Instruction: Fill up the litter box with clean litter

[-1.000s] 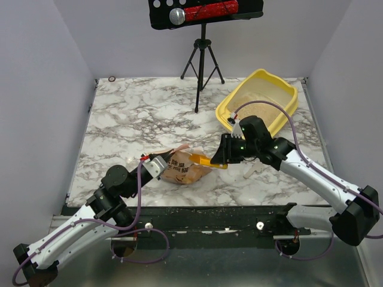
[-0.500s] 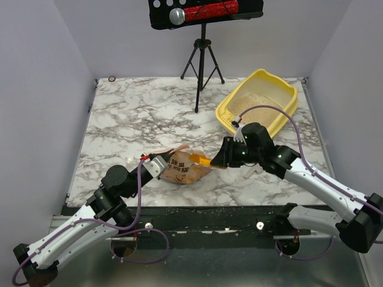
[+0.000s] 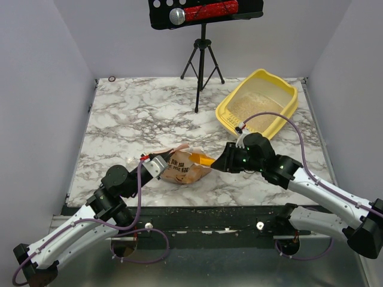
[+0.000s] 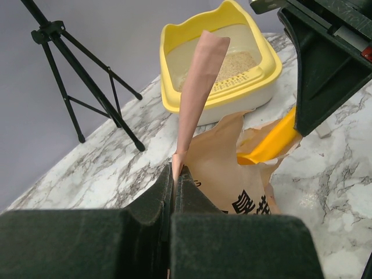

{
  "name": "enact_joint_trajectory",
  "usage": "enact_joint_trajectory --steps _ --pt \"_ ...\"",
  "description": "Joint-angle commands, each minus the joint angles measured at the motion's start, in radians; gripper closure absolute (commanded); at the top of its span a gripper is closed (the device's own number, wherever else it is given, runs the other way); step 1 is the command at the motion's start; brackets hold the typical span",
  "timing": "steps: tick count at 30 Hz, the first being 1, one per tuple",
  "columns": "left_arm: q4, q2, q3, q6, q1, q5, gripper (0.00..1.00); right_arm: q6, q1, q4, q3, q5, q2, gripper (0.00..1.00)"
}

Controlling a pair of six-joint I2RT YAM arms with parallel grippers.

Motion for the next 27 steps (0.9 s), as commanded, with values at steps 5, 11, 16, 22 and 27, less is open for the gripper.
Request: enact_joint_trajectory --steps 5,11,16,22,27 --pt "0.086 -0.012 0.047 0.001 0.0 -0.027 1.0 -0.04 0.024 -0.028 0.056 0.126 -0.034 0.71" --pt "0.083 -0.012 0.047 0.002 0.0 -0.03 1.0 -0.113 0.026 -0.155 0.149 0.14 0.003 0.85" --pt "0.083 -0.013 0.047 0.004 0.0 -0.028 1.0 -0.184 0.027 -0.305 0.264 0.131 0.052 0.77" --pt "0.081 -0.015 0.048 0.002 0.0 -0.027 1.0 -0.227 0.026 -0.379 0.332 0.117 0.086 0.93" --pt "0.081 -0.013 0.048 0.002 0.0 -0.028 1.0 -0.271 0.027 -0.52 0.453 0.114 0.161 1.0"
